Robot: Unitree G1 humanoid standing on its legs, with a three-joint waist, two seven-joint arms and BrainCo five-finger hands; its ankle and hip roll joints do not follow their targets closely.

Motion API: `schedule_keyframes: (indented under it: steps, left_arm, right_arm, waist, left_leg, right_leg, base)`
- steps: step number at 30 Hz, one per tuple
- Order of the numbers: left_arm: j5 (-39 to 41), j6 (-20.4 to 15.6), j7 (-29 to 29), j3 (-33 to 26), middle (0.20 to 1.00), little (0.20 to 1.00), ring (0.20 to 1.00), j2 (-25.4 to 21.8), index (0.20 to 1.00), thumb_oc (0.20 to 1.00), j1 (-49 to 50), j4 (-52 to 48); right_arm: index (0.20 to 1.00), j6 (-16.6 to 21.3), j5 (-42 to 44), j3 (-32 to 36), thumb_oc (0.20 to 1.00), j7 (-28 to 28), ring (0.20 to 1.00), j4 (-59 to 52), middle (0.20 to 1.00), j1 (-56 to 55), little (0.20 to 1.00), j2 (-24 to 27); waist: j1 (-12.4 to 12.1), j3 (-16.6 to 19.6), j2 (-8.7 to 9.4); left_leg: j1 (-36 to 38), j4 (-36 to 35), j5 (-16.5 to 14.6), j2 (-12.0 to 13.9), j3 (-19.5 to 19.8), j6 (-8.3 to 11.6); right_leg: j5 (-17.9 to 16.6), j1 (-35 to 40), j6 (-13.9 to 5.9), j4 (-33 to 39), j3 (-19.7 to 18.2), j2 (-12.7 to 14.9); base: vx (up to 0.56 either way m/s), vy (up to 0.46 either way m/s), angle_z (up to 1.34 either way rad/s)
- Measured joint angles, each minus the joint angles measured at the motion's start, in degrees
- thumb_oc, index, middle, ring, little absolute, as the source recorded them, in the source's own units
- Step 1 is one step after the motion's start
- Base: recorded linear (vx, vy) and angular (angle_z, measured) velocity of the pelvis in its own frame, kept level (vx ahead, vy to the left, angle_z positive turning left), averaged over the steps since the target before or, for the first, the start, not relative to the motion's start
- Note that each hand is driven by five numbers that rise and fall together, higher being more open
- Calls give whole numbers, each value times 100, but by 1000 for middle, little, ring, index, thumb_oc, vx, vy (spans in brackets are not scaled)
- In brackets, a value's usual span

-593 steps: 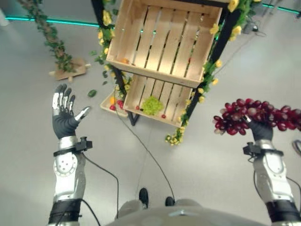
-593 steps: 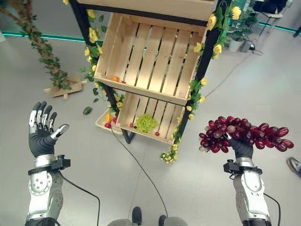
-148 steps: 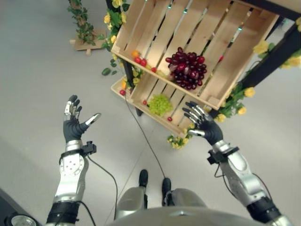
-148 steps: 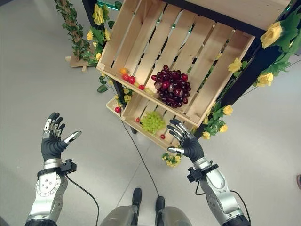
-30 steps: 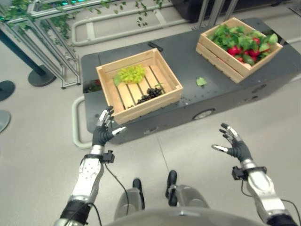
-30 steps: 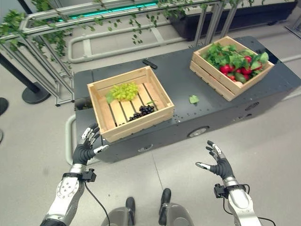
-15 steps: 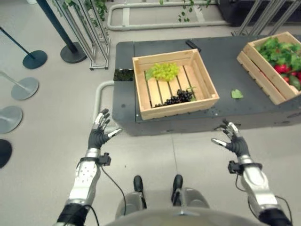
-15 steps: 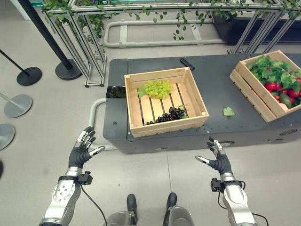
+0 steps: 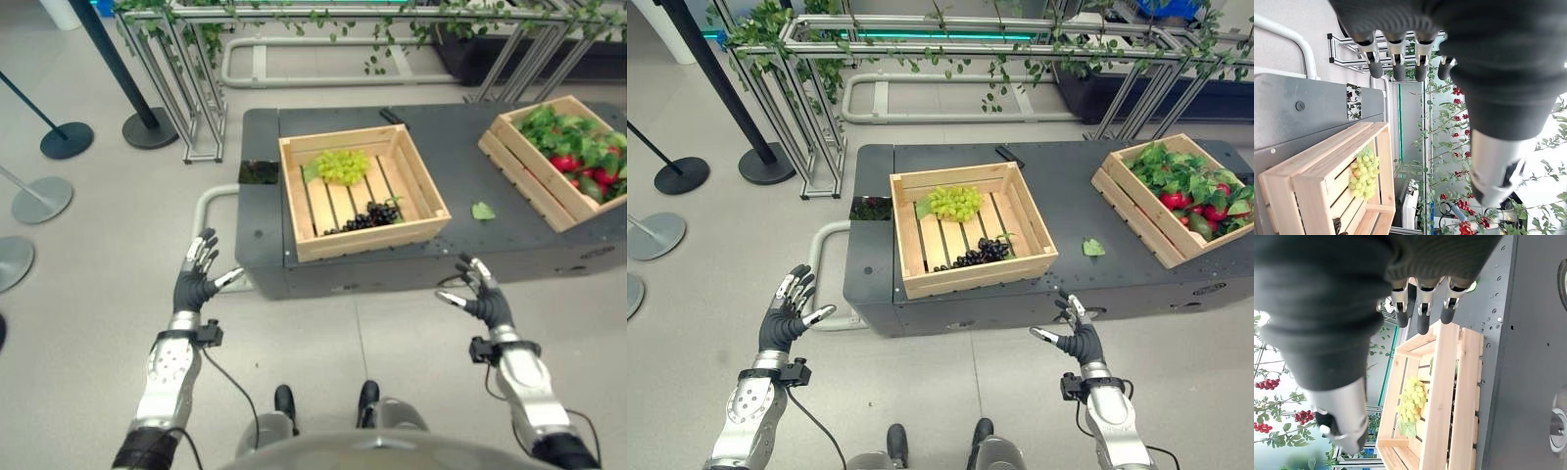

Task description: Pick up the fruits from the basket on one side to the basket on the other side

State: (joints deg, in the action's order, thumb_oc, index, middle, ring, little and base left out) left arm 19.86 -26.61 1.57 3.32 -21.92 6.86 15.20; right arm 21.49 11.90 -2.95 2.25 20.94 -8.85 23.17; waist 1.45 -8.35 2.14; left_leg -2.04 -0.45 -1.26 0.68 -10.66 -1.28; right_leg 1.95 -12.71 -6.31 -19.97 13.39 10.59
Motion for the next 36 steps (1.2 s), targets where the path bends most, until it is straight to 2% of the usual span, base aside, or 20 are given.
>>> schedule_keyframes:
  steps: [2, 3, 6, 7, 8, 10, 13, 18, 26, 30, 32, 35, 36]
  left_arm:
    - [-5, 2, 5, -5, 1000, 1000, 1000, -57, 1000, 1000, 58, 10]
    - [-8, 2, 7, 1, 1000, 1000, 1000, -99, 1000, 1000, 73, 20]
    - [-12, 2, 19, -9, 1000, 1000, 1000, -169, 1000, 1000, 123, 69]
    - [-26, 2, 18, 15, 1000, 1000, 1000, -161, 1000, 1000, 152, 200]
    - [-24, 9, 26, 23, 1000, 1000, 1000, -77, 1000, 1000, 142, 282]
    - [-72, 12, 49, 52, 1000, 1000, 1000, -9, 1000, 1000, 246, 297]
    - [-108, 14, 73, 45, 1000, 1000, 1000, 26, 1000, 1000, 248, 314]
    - [-109, 14, 85, 49, 1000, 1000, 1000, 89, 1000, 1000, 203, 360]
    - [-167, 18, 185, 50, 1000, 1000, 1000, 83, 1000, 1000, 193, 491]
    - [-567, 69, 336, 324, 1000, 1000, 1000, 92, 1000, 1000, -64, 2161]
    - [-568, 275, 357, 413, 1000, 1000, 1000, 253, 1000, 1000, -74, 3204]
    - [-586, 397, 373, 420, 1000, 1000, 1000, 435, 1000, 1000, -86, 4084]
    - [-614, 544, 373, 431, 1000, 1000, 1000, 550, 1000, 1000, -75, 4463]
  right_arm:
    - [1000, -8, -2, -34, 1000, -30, 1000, -9, 1000, -11, 1000, -23]
    - [1000, -11, -1, -42, 1000, -49, 1000, -16, 1000, -37, 1000, -19]
    - [1000, -16, 1, -121, 1000, -60, 1000, -27, 1000, -38, 1000, -35]
    - [1000, -18, 1, -226, 1000, -69, 1000, -6, 1000, -83, 1000, -60]
    - [1000, -23, 1, -225, 1000, -74, 1000, 18, 1000, -99, 1000, -70]
    - [1000, -32, 2, -218, 1000, -89, 1000, 22, 1000, -104, 1000, -70]
    - [1000, -34, 3, -202, 1000, -80, 1000, 21, 1000, 20, 1000, -43]
    - [1000, -33, 5, -194, 1000, -76, 1000, 20, 1000, -28, 1000, -33]
    - [1000, -32, 4, -201, 1000, -80, 1000, 48, 1000, -43, 1000, -35]
    - [1000, 20, -4, -296, 1000, -28, 1000, 1624, 1000, 202, 1000, -160]
    - [1000, -137, -81, -514, 1000, 15, 1000, 2608, 1000, 309, 1000, -211]
    - [1000, -210, -126, -683, 1000, 23, 1000, 3294, 1000, 311, 1000, -275]
    - [1000, -302, -243, -758, 1000, 24, 1000, 3586, 1000, 293, 1000, -286]
  waist:
    - [43, -5, -27]
    - [107, 29, -59]
    - [74, 91, 79]
    - [85, 134, 160]
    - [91, 137, 130]
    - [61, 143, 29]
    - [75, 161, -56]
    - [90, 233, -82]
    - [94, 264, -78]
    - [89, 448, -87]
    - [80, 500, -93]
    - [84, 500, -93]
    - [89, 495, -100]
  left_leg:
    - [39, -90, 41, -29, 86, -43]
    - [31, -239, 171, -21, 173, -55]
    - [14, -308, 251, -94, 209, 16]
    - [38, -299, 228, -168, 344, 74]
    - [54, -280, 216, -132, 386, 119]
    - [76, -287, 215, -9, 432, 219]
    - [217, -404, 235, 156, 450, 335]
    - [357, -454, 183, 246, 438, 416]
    - [392, -457, 182, 224, 435, 415]
    - [376, -461, 176, 215, 416, 420]
    - [312, -460, 177, 210, 348, 418]
    - [312, -459, 177, 208, 325, 418]
    - [310, -460, 176, 204, 315, 416]
  right_leg:
    - [127, -136, -10, -129, -209, -52]
    - [213, -110, -38, 407, -539, -233]
    - [-15, -40, -92, 1068, -536, -229]
    - [-318, 181, -41, 1392, -589, -224]
    - [-390, 283, 159, 1532, -555, -272]
    - [-515, 481, 290, 1843, -463, -435]
    - [-580, 741, 374, 2161, -387, -626]
    - [-618, 965, 427, 2422, -358, -736]
    - [-619, 1000, 426, 2425, -365, -714]
    - [-597, 975, 394, 2425, -382, -707]
    - [-607, 878, 384, 2422, -429, -699]
    - [-615, 870, 383, 2429, -445, -697]
    - [-618, 863, 381, 2430, -456, -694]
  base:
    - [80, -62, 22]
    - [76, -114, 32]
    - [88, -101, 29]
    - [142, -145, 44]
    - [132, -127, 35]
    - [77, -64, 12]
    - [90, -63, 6]
    - [51, -27, -2]
    - [12, -5, 0]
    - [0, 0, 0]
    - [-9, -2, -13]
    - [3, 1, -6]
    - [37, 1, -3]
